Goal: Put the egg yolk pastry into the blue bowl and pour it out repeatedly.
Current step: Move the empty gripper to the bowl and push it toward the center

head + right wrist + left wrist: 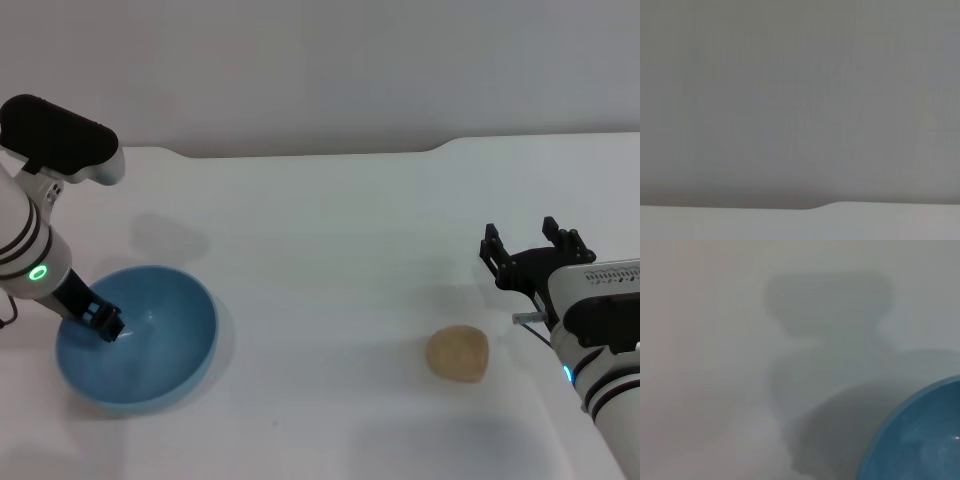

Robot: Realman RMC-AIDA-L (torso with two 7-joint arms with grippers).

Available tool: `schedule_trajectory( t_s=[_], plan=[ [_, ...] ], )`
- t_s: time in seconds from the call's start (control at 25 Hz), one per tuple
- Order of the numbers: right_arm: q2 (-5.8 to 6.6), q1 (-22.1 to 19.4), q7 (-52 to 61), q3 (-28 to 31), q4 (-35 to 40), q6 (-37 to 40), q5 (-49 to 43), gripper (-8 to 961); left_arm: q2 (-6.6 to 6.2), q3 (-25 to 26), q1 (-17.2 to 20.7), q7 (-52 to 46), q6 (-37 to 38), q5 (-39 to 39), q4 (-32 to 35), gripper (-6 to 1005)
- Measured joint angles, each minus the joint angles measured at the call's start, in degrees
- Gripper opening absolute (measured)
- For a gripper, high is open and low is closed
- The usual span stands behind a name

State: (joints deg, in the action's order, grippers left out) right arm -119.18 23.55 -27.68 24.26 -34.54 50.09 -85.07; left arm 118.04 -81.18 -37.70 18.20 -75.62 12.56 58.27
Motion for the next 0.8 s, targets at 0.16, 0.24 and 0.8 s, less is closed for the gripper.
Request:
schedule_trajectory(
  t_s=[0.16,0.24,0.8],
  plan=[
    [0.0,0.04,0.0,0.0,0.0,0.0,0.0,695,0.0,-0.16,-0.11,0.38,0.13,0.01,0.0,477],
    [0.01,0.09,0.0,0.0,0.0,0.0,0.0,695,-0.01,-0.27,-0.11,0.31,0.14,0.0,0.0,470],
    [0.19,0.53,0.0,0.0,0.08,0.0,0.0,694,-0.09,-0.61,-0.58,0.65,-0.14,-0.08,-0.62,176]
  ],
)
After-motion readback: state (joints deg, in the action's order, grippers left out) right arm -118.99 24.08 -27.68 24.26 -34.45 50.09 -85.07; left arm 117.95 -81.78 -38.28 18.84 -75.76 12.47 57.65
